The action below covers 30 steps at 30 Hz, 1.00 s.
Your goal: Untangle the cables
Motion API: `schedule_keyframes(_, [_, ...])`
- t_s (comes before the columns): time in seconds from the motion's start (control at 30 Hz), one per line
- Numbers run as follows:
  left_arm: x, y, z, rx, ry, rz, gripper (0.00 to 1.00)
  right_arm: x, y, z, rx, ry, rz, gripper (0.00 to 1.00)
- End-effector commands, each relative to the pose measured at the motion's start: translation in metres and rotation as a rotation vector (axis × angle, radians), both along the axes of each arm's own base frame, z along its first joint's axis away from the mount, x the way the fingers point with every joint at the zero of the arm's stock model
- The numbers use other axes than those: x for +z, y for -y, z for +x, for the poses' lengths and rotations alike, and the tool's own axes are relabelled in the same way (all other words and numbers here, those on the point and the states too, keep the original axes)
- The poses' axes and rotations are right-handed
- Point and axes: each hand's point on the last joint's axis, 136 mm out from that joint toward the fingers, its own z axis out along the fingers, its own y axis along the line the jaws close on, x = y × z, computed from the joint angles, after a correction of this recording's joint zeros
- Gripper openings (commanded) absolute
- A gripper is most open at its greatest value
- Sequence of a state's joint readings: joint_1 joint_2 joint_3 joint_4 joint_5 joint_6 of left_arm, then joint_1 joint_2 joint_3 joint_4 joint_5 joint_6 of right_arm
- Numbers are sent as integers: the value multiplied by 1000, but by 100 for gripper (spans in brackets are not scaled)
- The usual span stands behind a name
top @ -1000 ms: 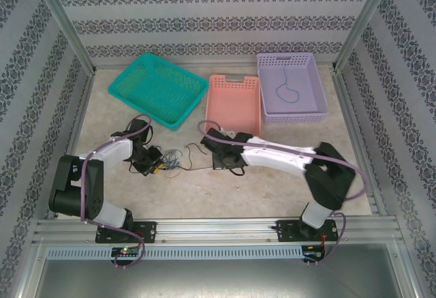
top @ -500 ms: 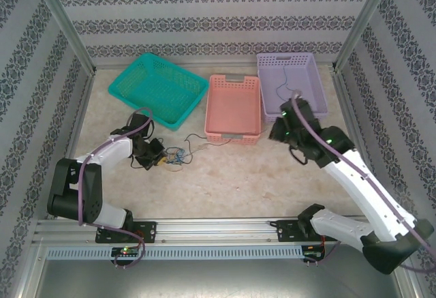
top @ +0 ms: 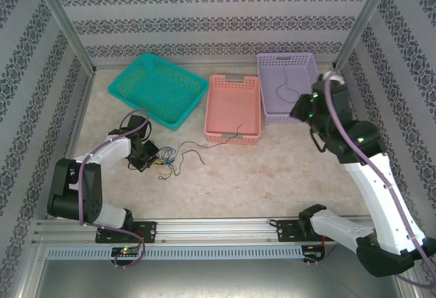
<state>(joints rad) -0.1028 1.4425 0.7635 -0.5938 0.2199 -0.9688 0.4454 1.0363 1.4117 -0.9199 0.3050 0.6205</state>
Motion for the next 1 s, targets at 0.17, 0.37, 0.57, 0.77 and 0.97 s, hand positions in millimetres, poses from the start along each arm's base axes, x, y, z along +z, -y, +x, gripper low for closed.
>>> schedule_keyframes(0.17, [35, -3, 1, -93, 97, 27, 0, -144, -162, -30, 319, -377, 133, 32])
schedule_keyframes(0.37, [90, 23, 18, -295, 367, -63, 0, -189, -199, -24, 282, -473, 272, 47])
schedule_keyframes(0.57, [94, 20, 5, -308, 347, -45, 0, -225, -226, -22, 199, -564, 410, 52])
schedule_keyframes(0.77, [98, 19, 2, -287, 345, -44, 0, -240, -248, -16, 54, -590, 599, 62])
schedule_keyframes(0.97, [96, 23, -2, -281, 349, -65, 0, -241, -286, -18, 13, -643, 704, 65])
